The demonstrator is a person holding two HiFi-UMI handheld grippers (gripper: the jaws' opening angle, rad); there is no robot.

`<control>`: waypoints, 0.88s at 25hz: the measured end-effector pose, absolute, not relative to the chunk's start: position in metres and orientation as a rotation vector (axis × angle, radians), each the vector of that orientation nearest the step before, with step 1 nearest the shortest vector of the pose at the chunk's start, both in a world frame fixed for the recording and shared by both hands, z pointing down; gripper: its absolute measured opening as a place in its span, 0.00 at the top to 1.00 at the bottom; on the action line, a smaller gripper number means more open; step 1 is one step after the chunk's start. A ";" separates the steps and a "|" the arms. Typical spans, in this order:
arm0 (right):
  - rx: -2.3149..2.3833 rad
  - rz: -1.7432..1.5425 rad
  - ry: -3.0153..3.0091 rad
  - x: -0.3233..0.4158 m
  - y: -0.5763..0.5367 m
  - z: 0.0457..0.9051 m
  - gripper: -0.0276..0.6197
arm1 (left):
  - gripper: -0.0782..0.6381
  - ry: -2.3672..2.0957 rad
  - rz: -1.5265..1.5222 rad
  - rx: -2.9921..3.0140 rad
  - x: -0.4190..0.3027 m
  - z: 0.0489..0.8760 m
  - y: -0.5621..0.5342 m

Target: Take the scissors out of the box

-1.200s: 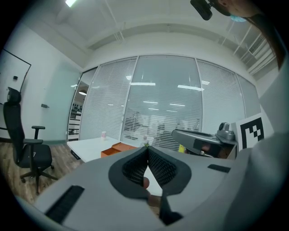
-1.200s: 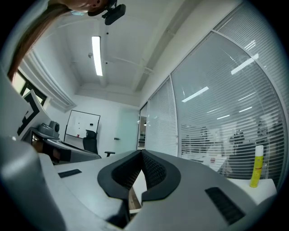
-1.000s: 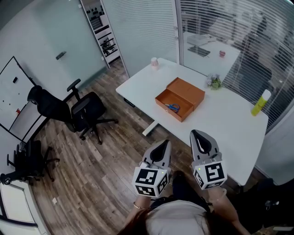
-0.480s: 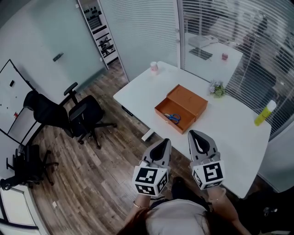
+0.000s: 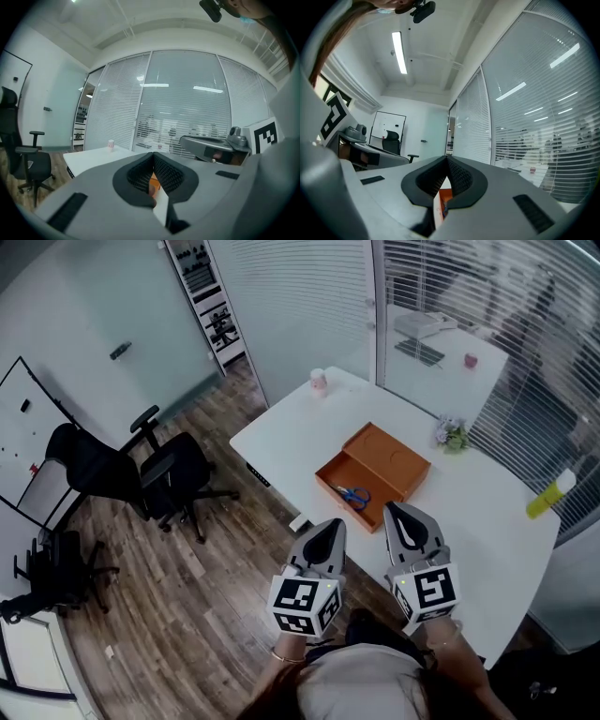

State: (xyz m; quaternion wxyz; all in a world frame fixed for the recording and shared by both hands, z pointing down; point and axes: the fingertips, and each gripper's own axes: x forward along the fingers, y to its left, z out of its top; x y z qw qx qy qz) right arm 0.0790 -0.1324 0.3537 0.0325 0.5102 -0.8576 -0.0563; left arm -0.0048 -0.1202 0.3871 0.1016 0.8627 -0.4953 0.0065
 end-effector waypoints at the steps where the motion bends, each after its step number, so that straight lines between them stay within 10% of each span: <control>1: 1.557 -0.176 -2.643 0.079 -0.138 0.354 0.91 | 0.87 -1.471 0.020 2.543 -0.005 0.388 -0.125; 22: 1.425 -0.115 -2.595 0.066 -0.224 0.394 0.91 | 0.87 -1.502 0.069 2.518 -0.025 0.402 -0.199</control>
